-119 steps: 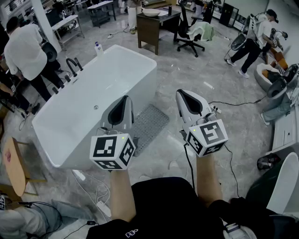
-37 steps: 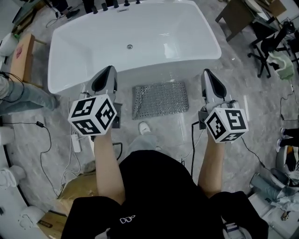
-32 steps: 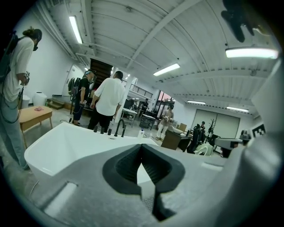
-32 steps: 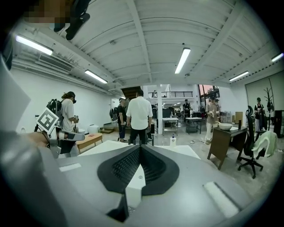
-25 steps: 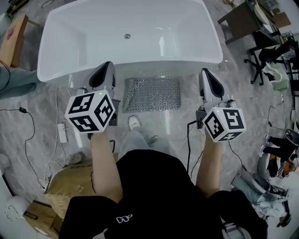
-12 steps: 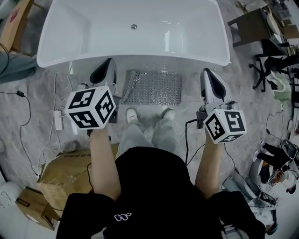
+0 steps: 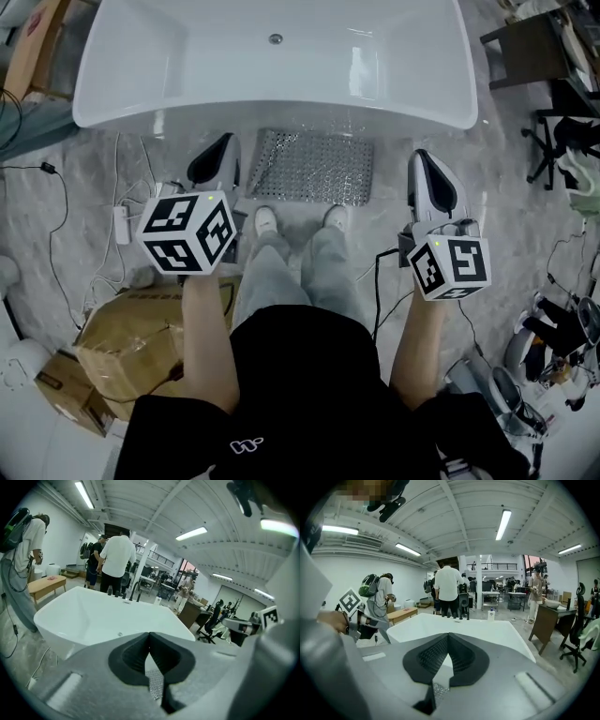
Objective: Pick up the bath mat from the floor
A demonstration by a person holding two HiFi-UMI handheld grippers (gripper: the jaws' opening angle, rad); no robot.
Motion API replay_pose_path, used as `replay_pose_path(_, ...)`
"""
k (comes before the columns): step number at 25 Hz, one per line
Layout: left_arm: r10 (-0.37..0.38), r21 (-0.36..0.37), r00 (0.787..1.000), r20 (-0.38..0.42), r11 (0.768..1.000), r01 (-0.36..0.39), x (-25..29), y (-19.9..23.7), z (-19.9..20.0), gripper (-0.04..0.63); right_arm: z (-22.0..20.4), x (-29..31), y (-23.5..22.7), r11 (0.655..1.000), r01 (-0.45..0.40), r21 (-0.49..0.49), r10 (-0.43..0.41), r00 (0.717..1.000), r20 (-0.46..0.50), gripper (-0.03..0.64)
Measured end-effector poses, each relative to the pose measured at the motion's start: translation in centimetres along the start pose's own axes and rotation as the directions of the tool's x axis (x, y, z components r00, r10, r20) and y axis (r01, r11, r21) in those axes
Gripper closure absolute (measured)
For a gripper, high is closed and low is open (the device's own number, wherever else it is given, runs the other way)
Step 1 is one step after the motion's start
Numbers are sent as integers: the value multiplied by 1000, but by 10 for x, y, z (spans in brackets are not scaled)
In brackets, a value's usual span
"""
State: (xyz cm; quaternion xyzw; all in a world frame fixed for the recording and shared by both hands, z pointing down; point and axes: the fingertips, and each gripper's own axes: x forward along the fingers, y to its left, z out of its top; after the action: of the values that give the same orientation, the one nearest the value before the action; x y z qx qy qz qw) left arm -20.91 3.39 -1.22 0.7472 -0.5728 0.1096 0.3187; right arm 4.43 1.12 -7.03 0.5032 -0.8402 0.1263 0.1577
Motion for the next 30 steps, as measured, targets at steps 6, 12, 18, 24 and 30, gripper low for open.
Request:
replay_pose_path(6, 11, -31, 994, -111, 999, -14, 35, -10, -54, 597, -49, 11, -33, 999, -12, 31, 14, 997, -72, 611)
replay_pose_path(12, 22, -86, 981, -190, 996, -39, 77, -5, -106, 597, -107, 30, -49, 999, -20, 45, 27, 987, -157, 611)
replay_pose_path(18, -6, -81, 969, -246, 997, -14, 117, -3, -153, 597, -160, 61, -57, 997, -49, 67, 60, 982, -181, 611)
replay_pose_path(24, 2, -60, 950, -311, 998, -22, 148, 14, -212, 597, -233, 83, -59, 994, -69, 86, 88, 969, -230, 611)
replay_pose_path(30, 13, -47, 921, -389, 998, -34, 184, 29, -275, 597, -319, 99, -58, 984, -97, 151, 137, 950, -281, 609)
